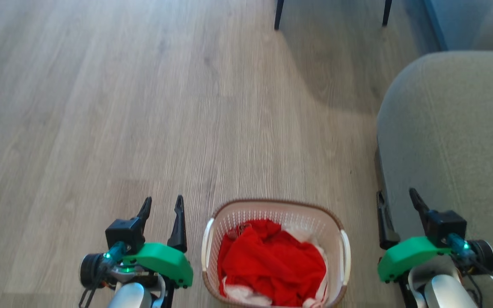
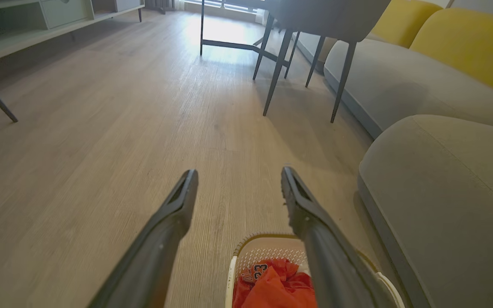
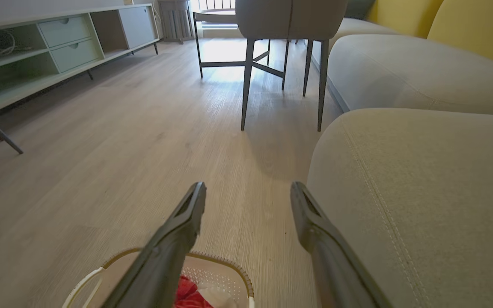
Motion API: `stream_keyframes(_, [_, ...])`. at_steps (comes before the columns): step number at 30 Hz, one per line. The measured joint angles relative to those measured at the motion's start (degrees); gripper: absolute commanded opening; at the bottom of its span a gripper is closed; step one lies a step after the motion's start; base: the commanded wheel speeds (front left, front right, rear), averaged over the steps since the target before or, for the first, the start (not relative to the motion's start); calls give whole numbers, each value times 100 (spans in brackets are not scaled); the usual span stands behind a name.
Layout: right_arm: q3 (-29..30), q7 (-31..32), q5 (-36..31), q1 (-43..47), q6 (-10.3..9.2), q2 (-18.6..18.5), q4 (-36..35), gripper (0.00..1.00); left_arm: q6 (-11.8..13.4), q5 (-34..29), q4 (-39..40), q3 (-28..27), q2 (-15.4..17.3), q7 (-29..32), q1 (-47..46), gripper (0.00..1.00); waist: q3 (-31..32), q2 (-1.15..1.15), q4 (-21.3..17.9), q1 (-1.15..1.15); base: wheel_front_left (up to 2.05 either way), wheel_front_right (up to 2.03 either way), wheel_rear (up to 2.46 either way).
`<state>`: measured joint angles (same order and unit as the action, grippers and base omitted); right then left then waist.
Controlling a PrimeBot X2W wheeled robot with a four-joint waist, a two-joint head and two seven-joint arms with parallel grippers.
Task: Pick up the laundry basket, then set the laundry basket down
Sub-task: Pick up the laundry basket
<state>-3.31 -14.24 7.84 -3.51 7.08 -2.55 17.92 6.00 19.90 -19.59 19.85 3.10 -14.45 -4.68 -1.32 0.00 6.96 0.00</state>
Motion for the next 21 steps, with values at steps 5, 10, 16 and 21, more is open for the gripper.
stream_keyframes(5, [-53,1,-13,-317,0,-1,93,100,-3,119,-227,47,-3,0,-203,100,-377,0,-21,0,0,0,0])
stream_keyframes(10, [-212,-1,-31,-1205,0,-3,601,100,-85,299,-766,55,-29,0,-1005,100,-1132,0,-53,1,0,0,0])
stream_keyframes(16, [-437,-1,209,-2021,0,-23,1834,100,-412,616,-1596,207,-75,-1,-1773,100,-1936,0,-72,2,0,0,0])
stream_keyframes(21, [-668,77,632,-2794,0,-62,3017,100,-573,636,-2319,371,-91,0,-2273,100,-2532,0,-80,2,0,0,0])
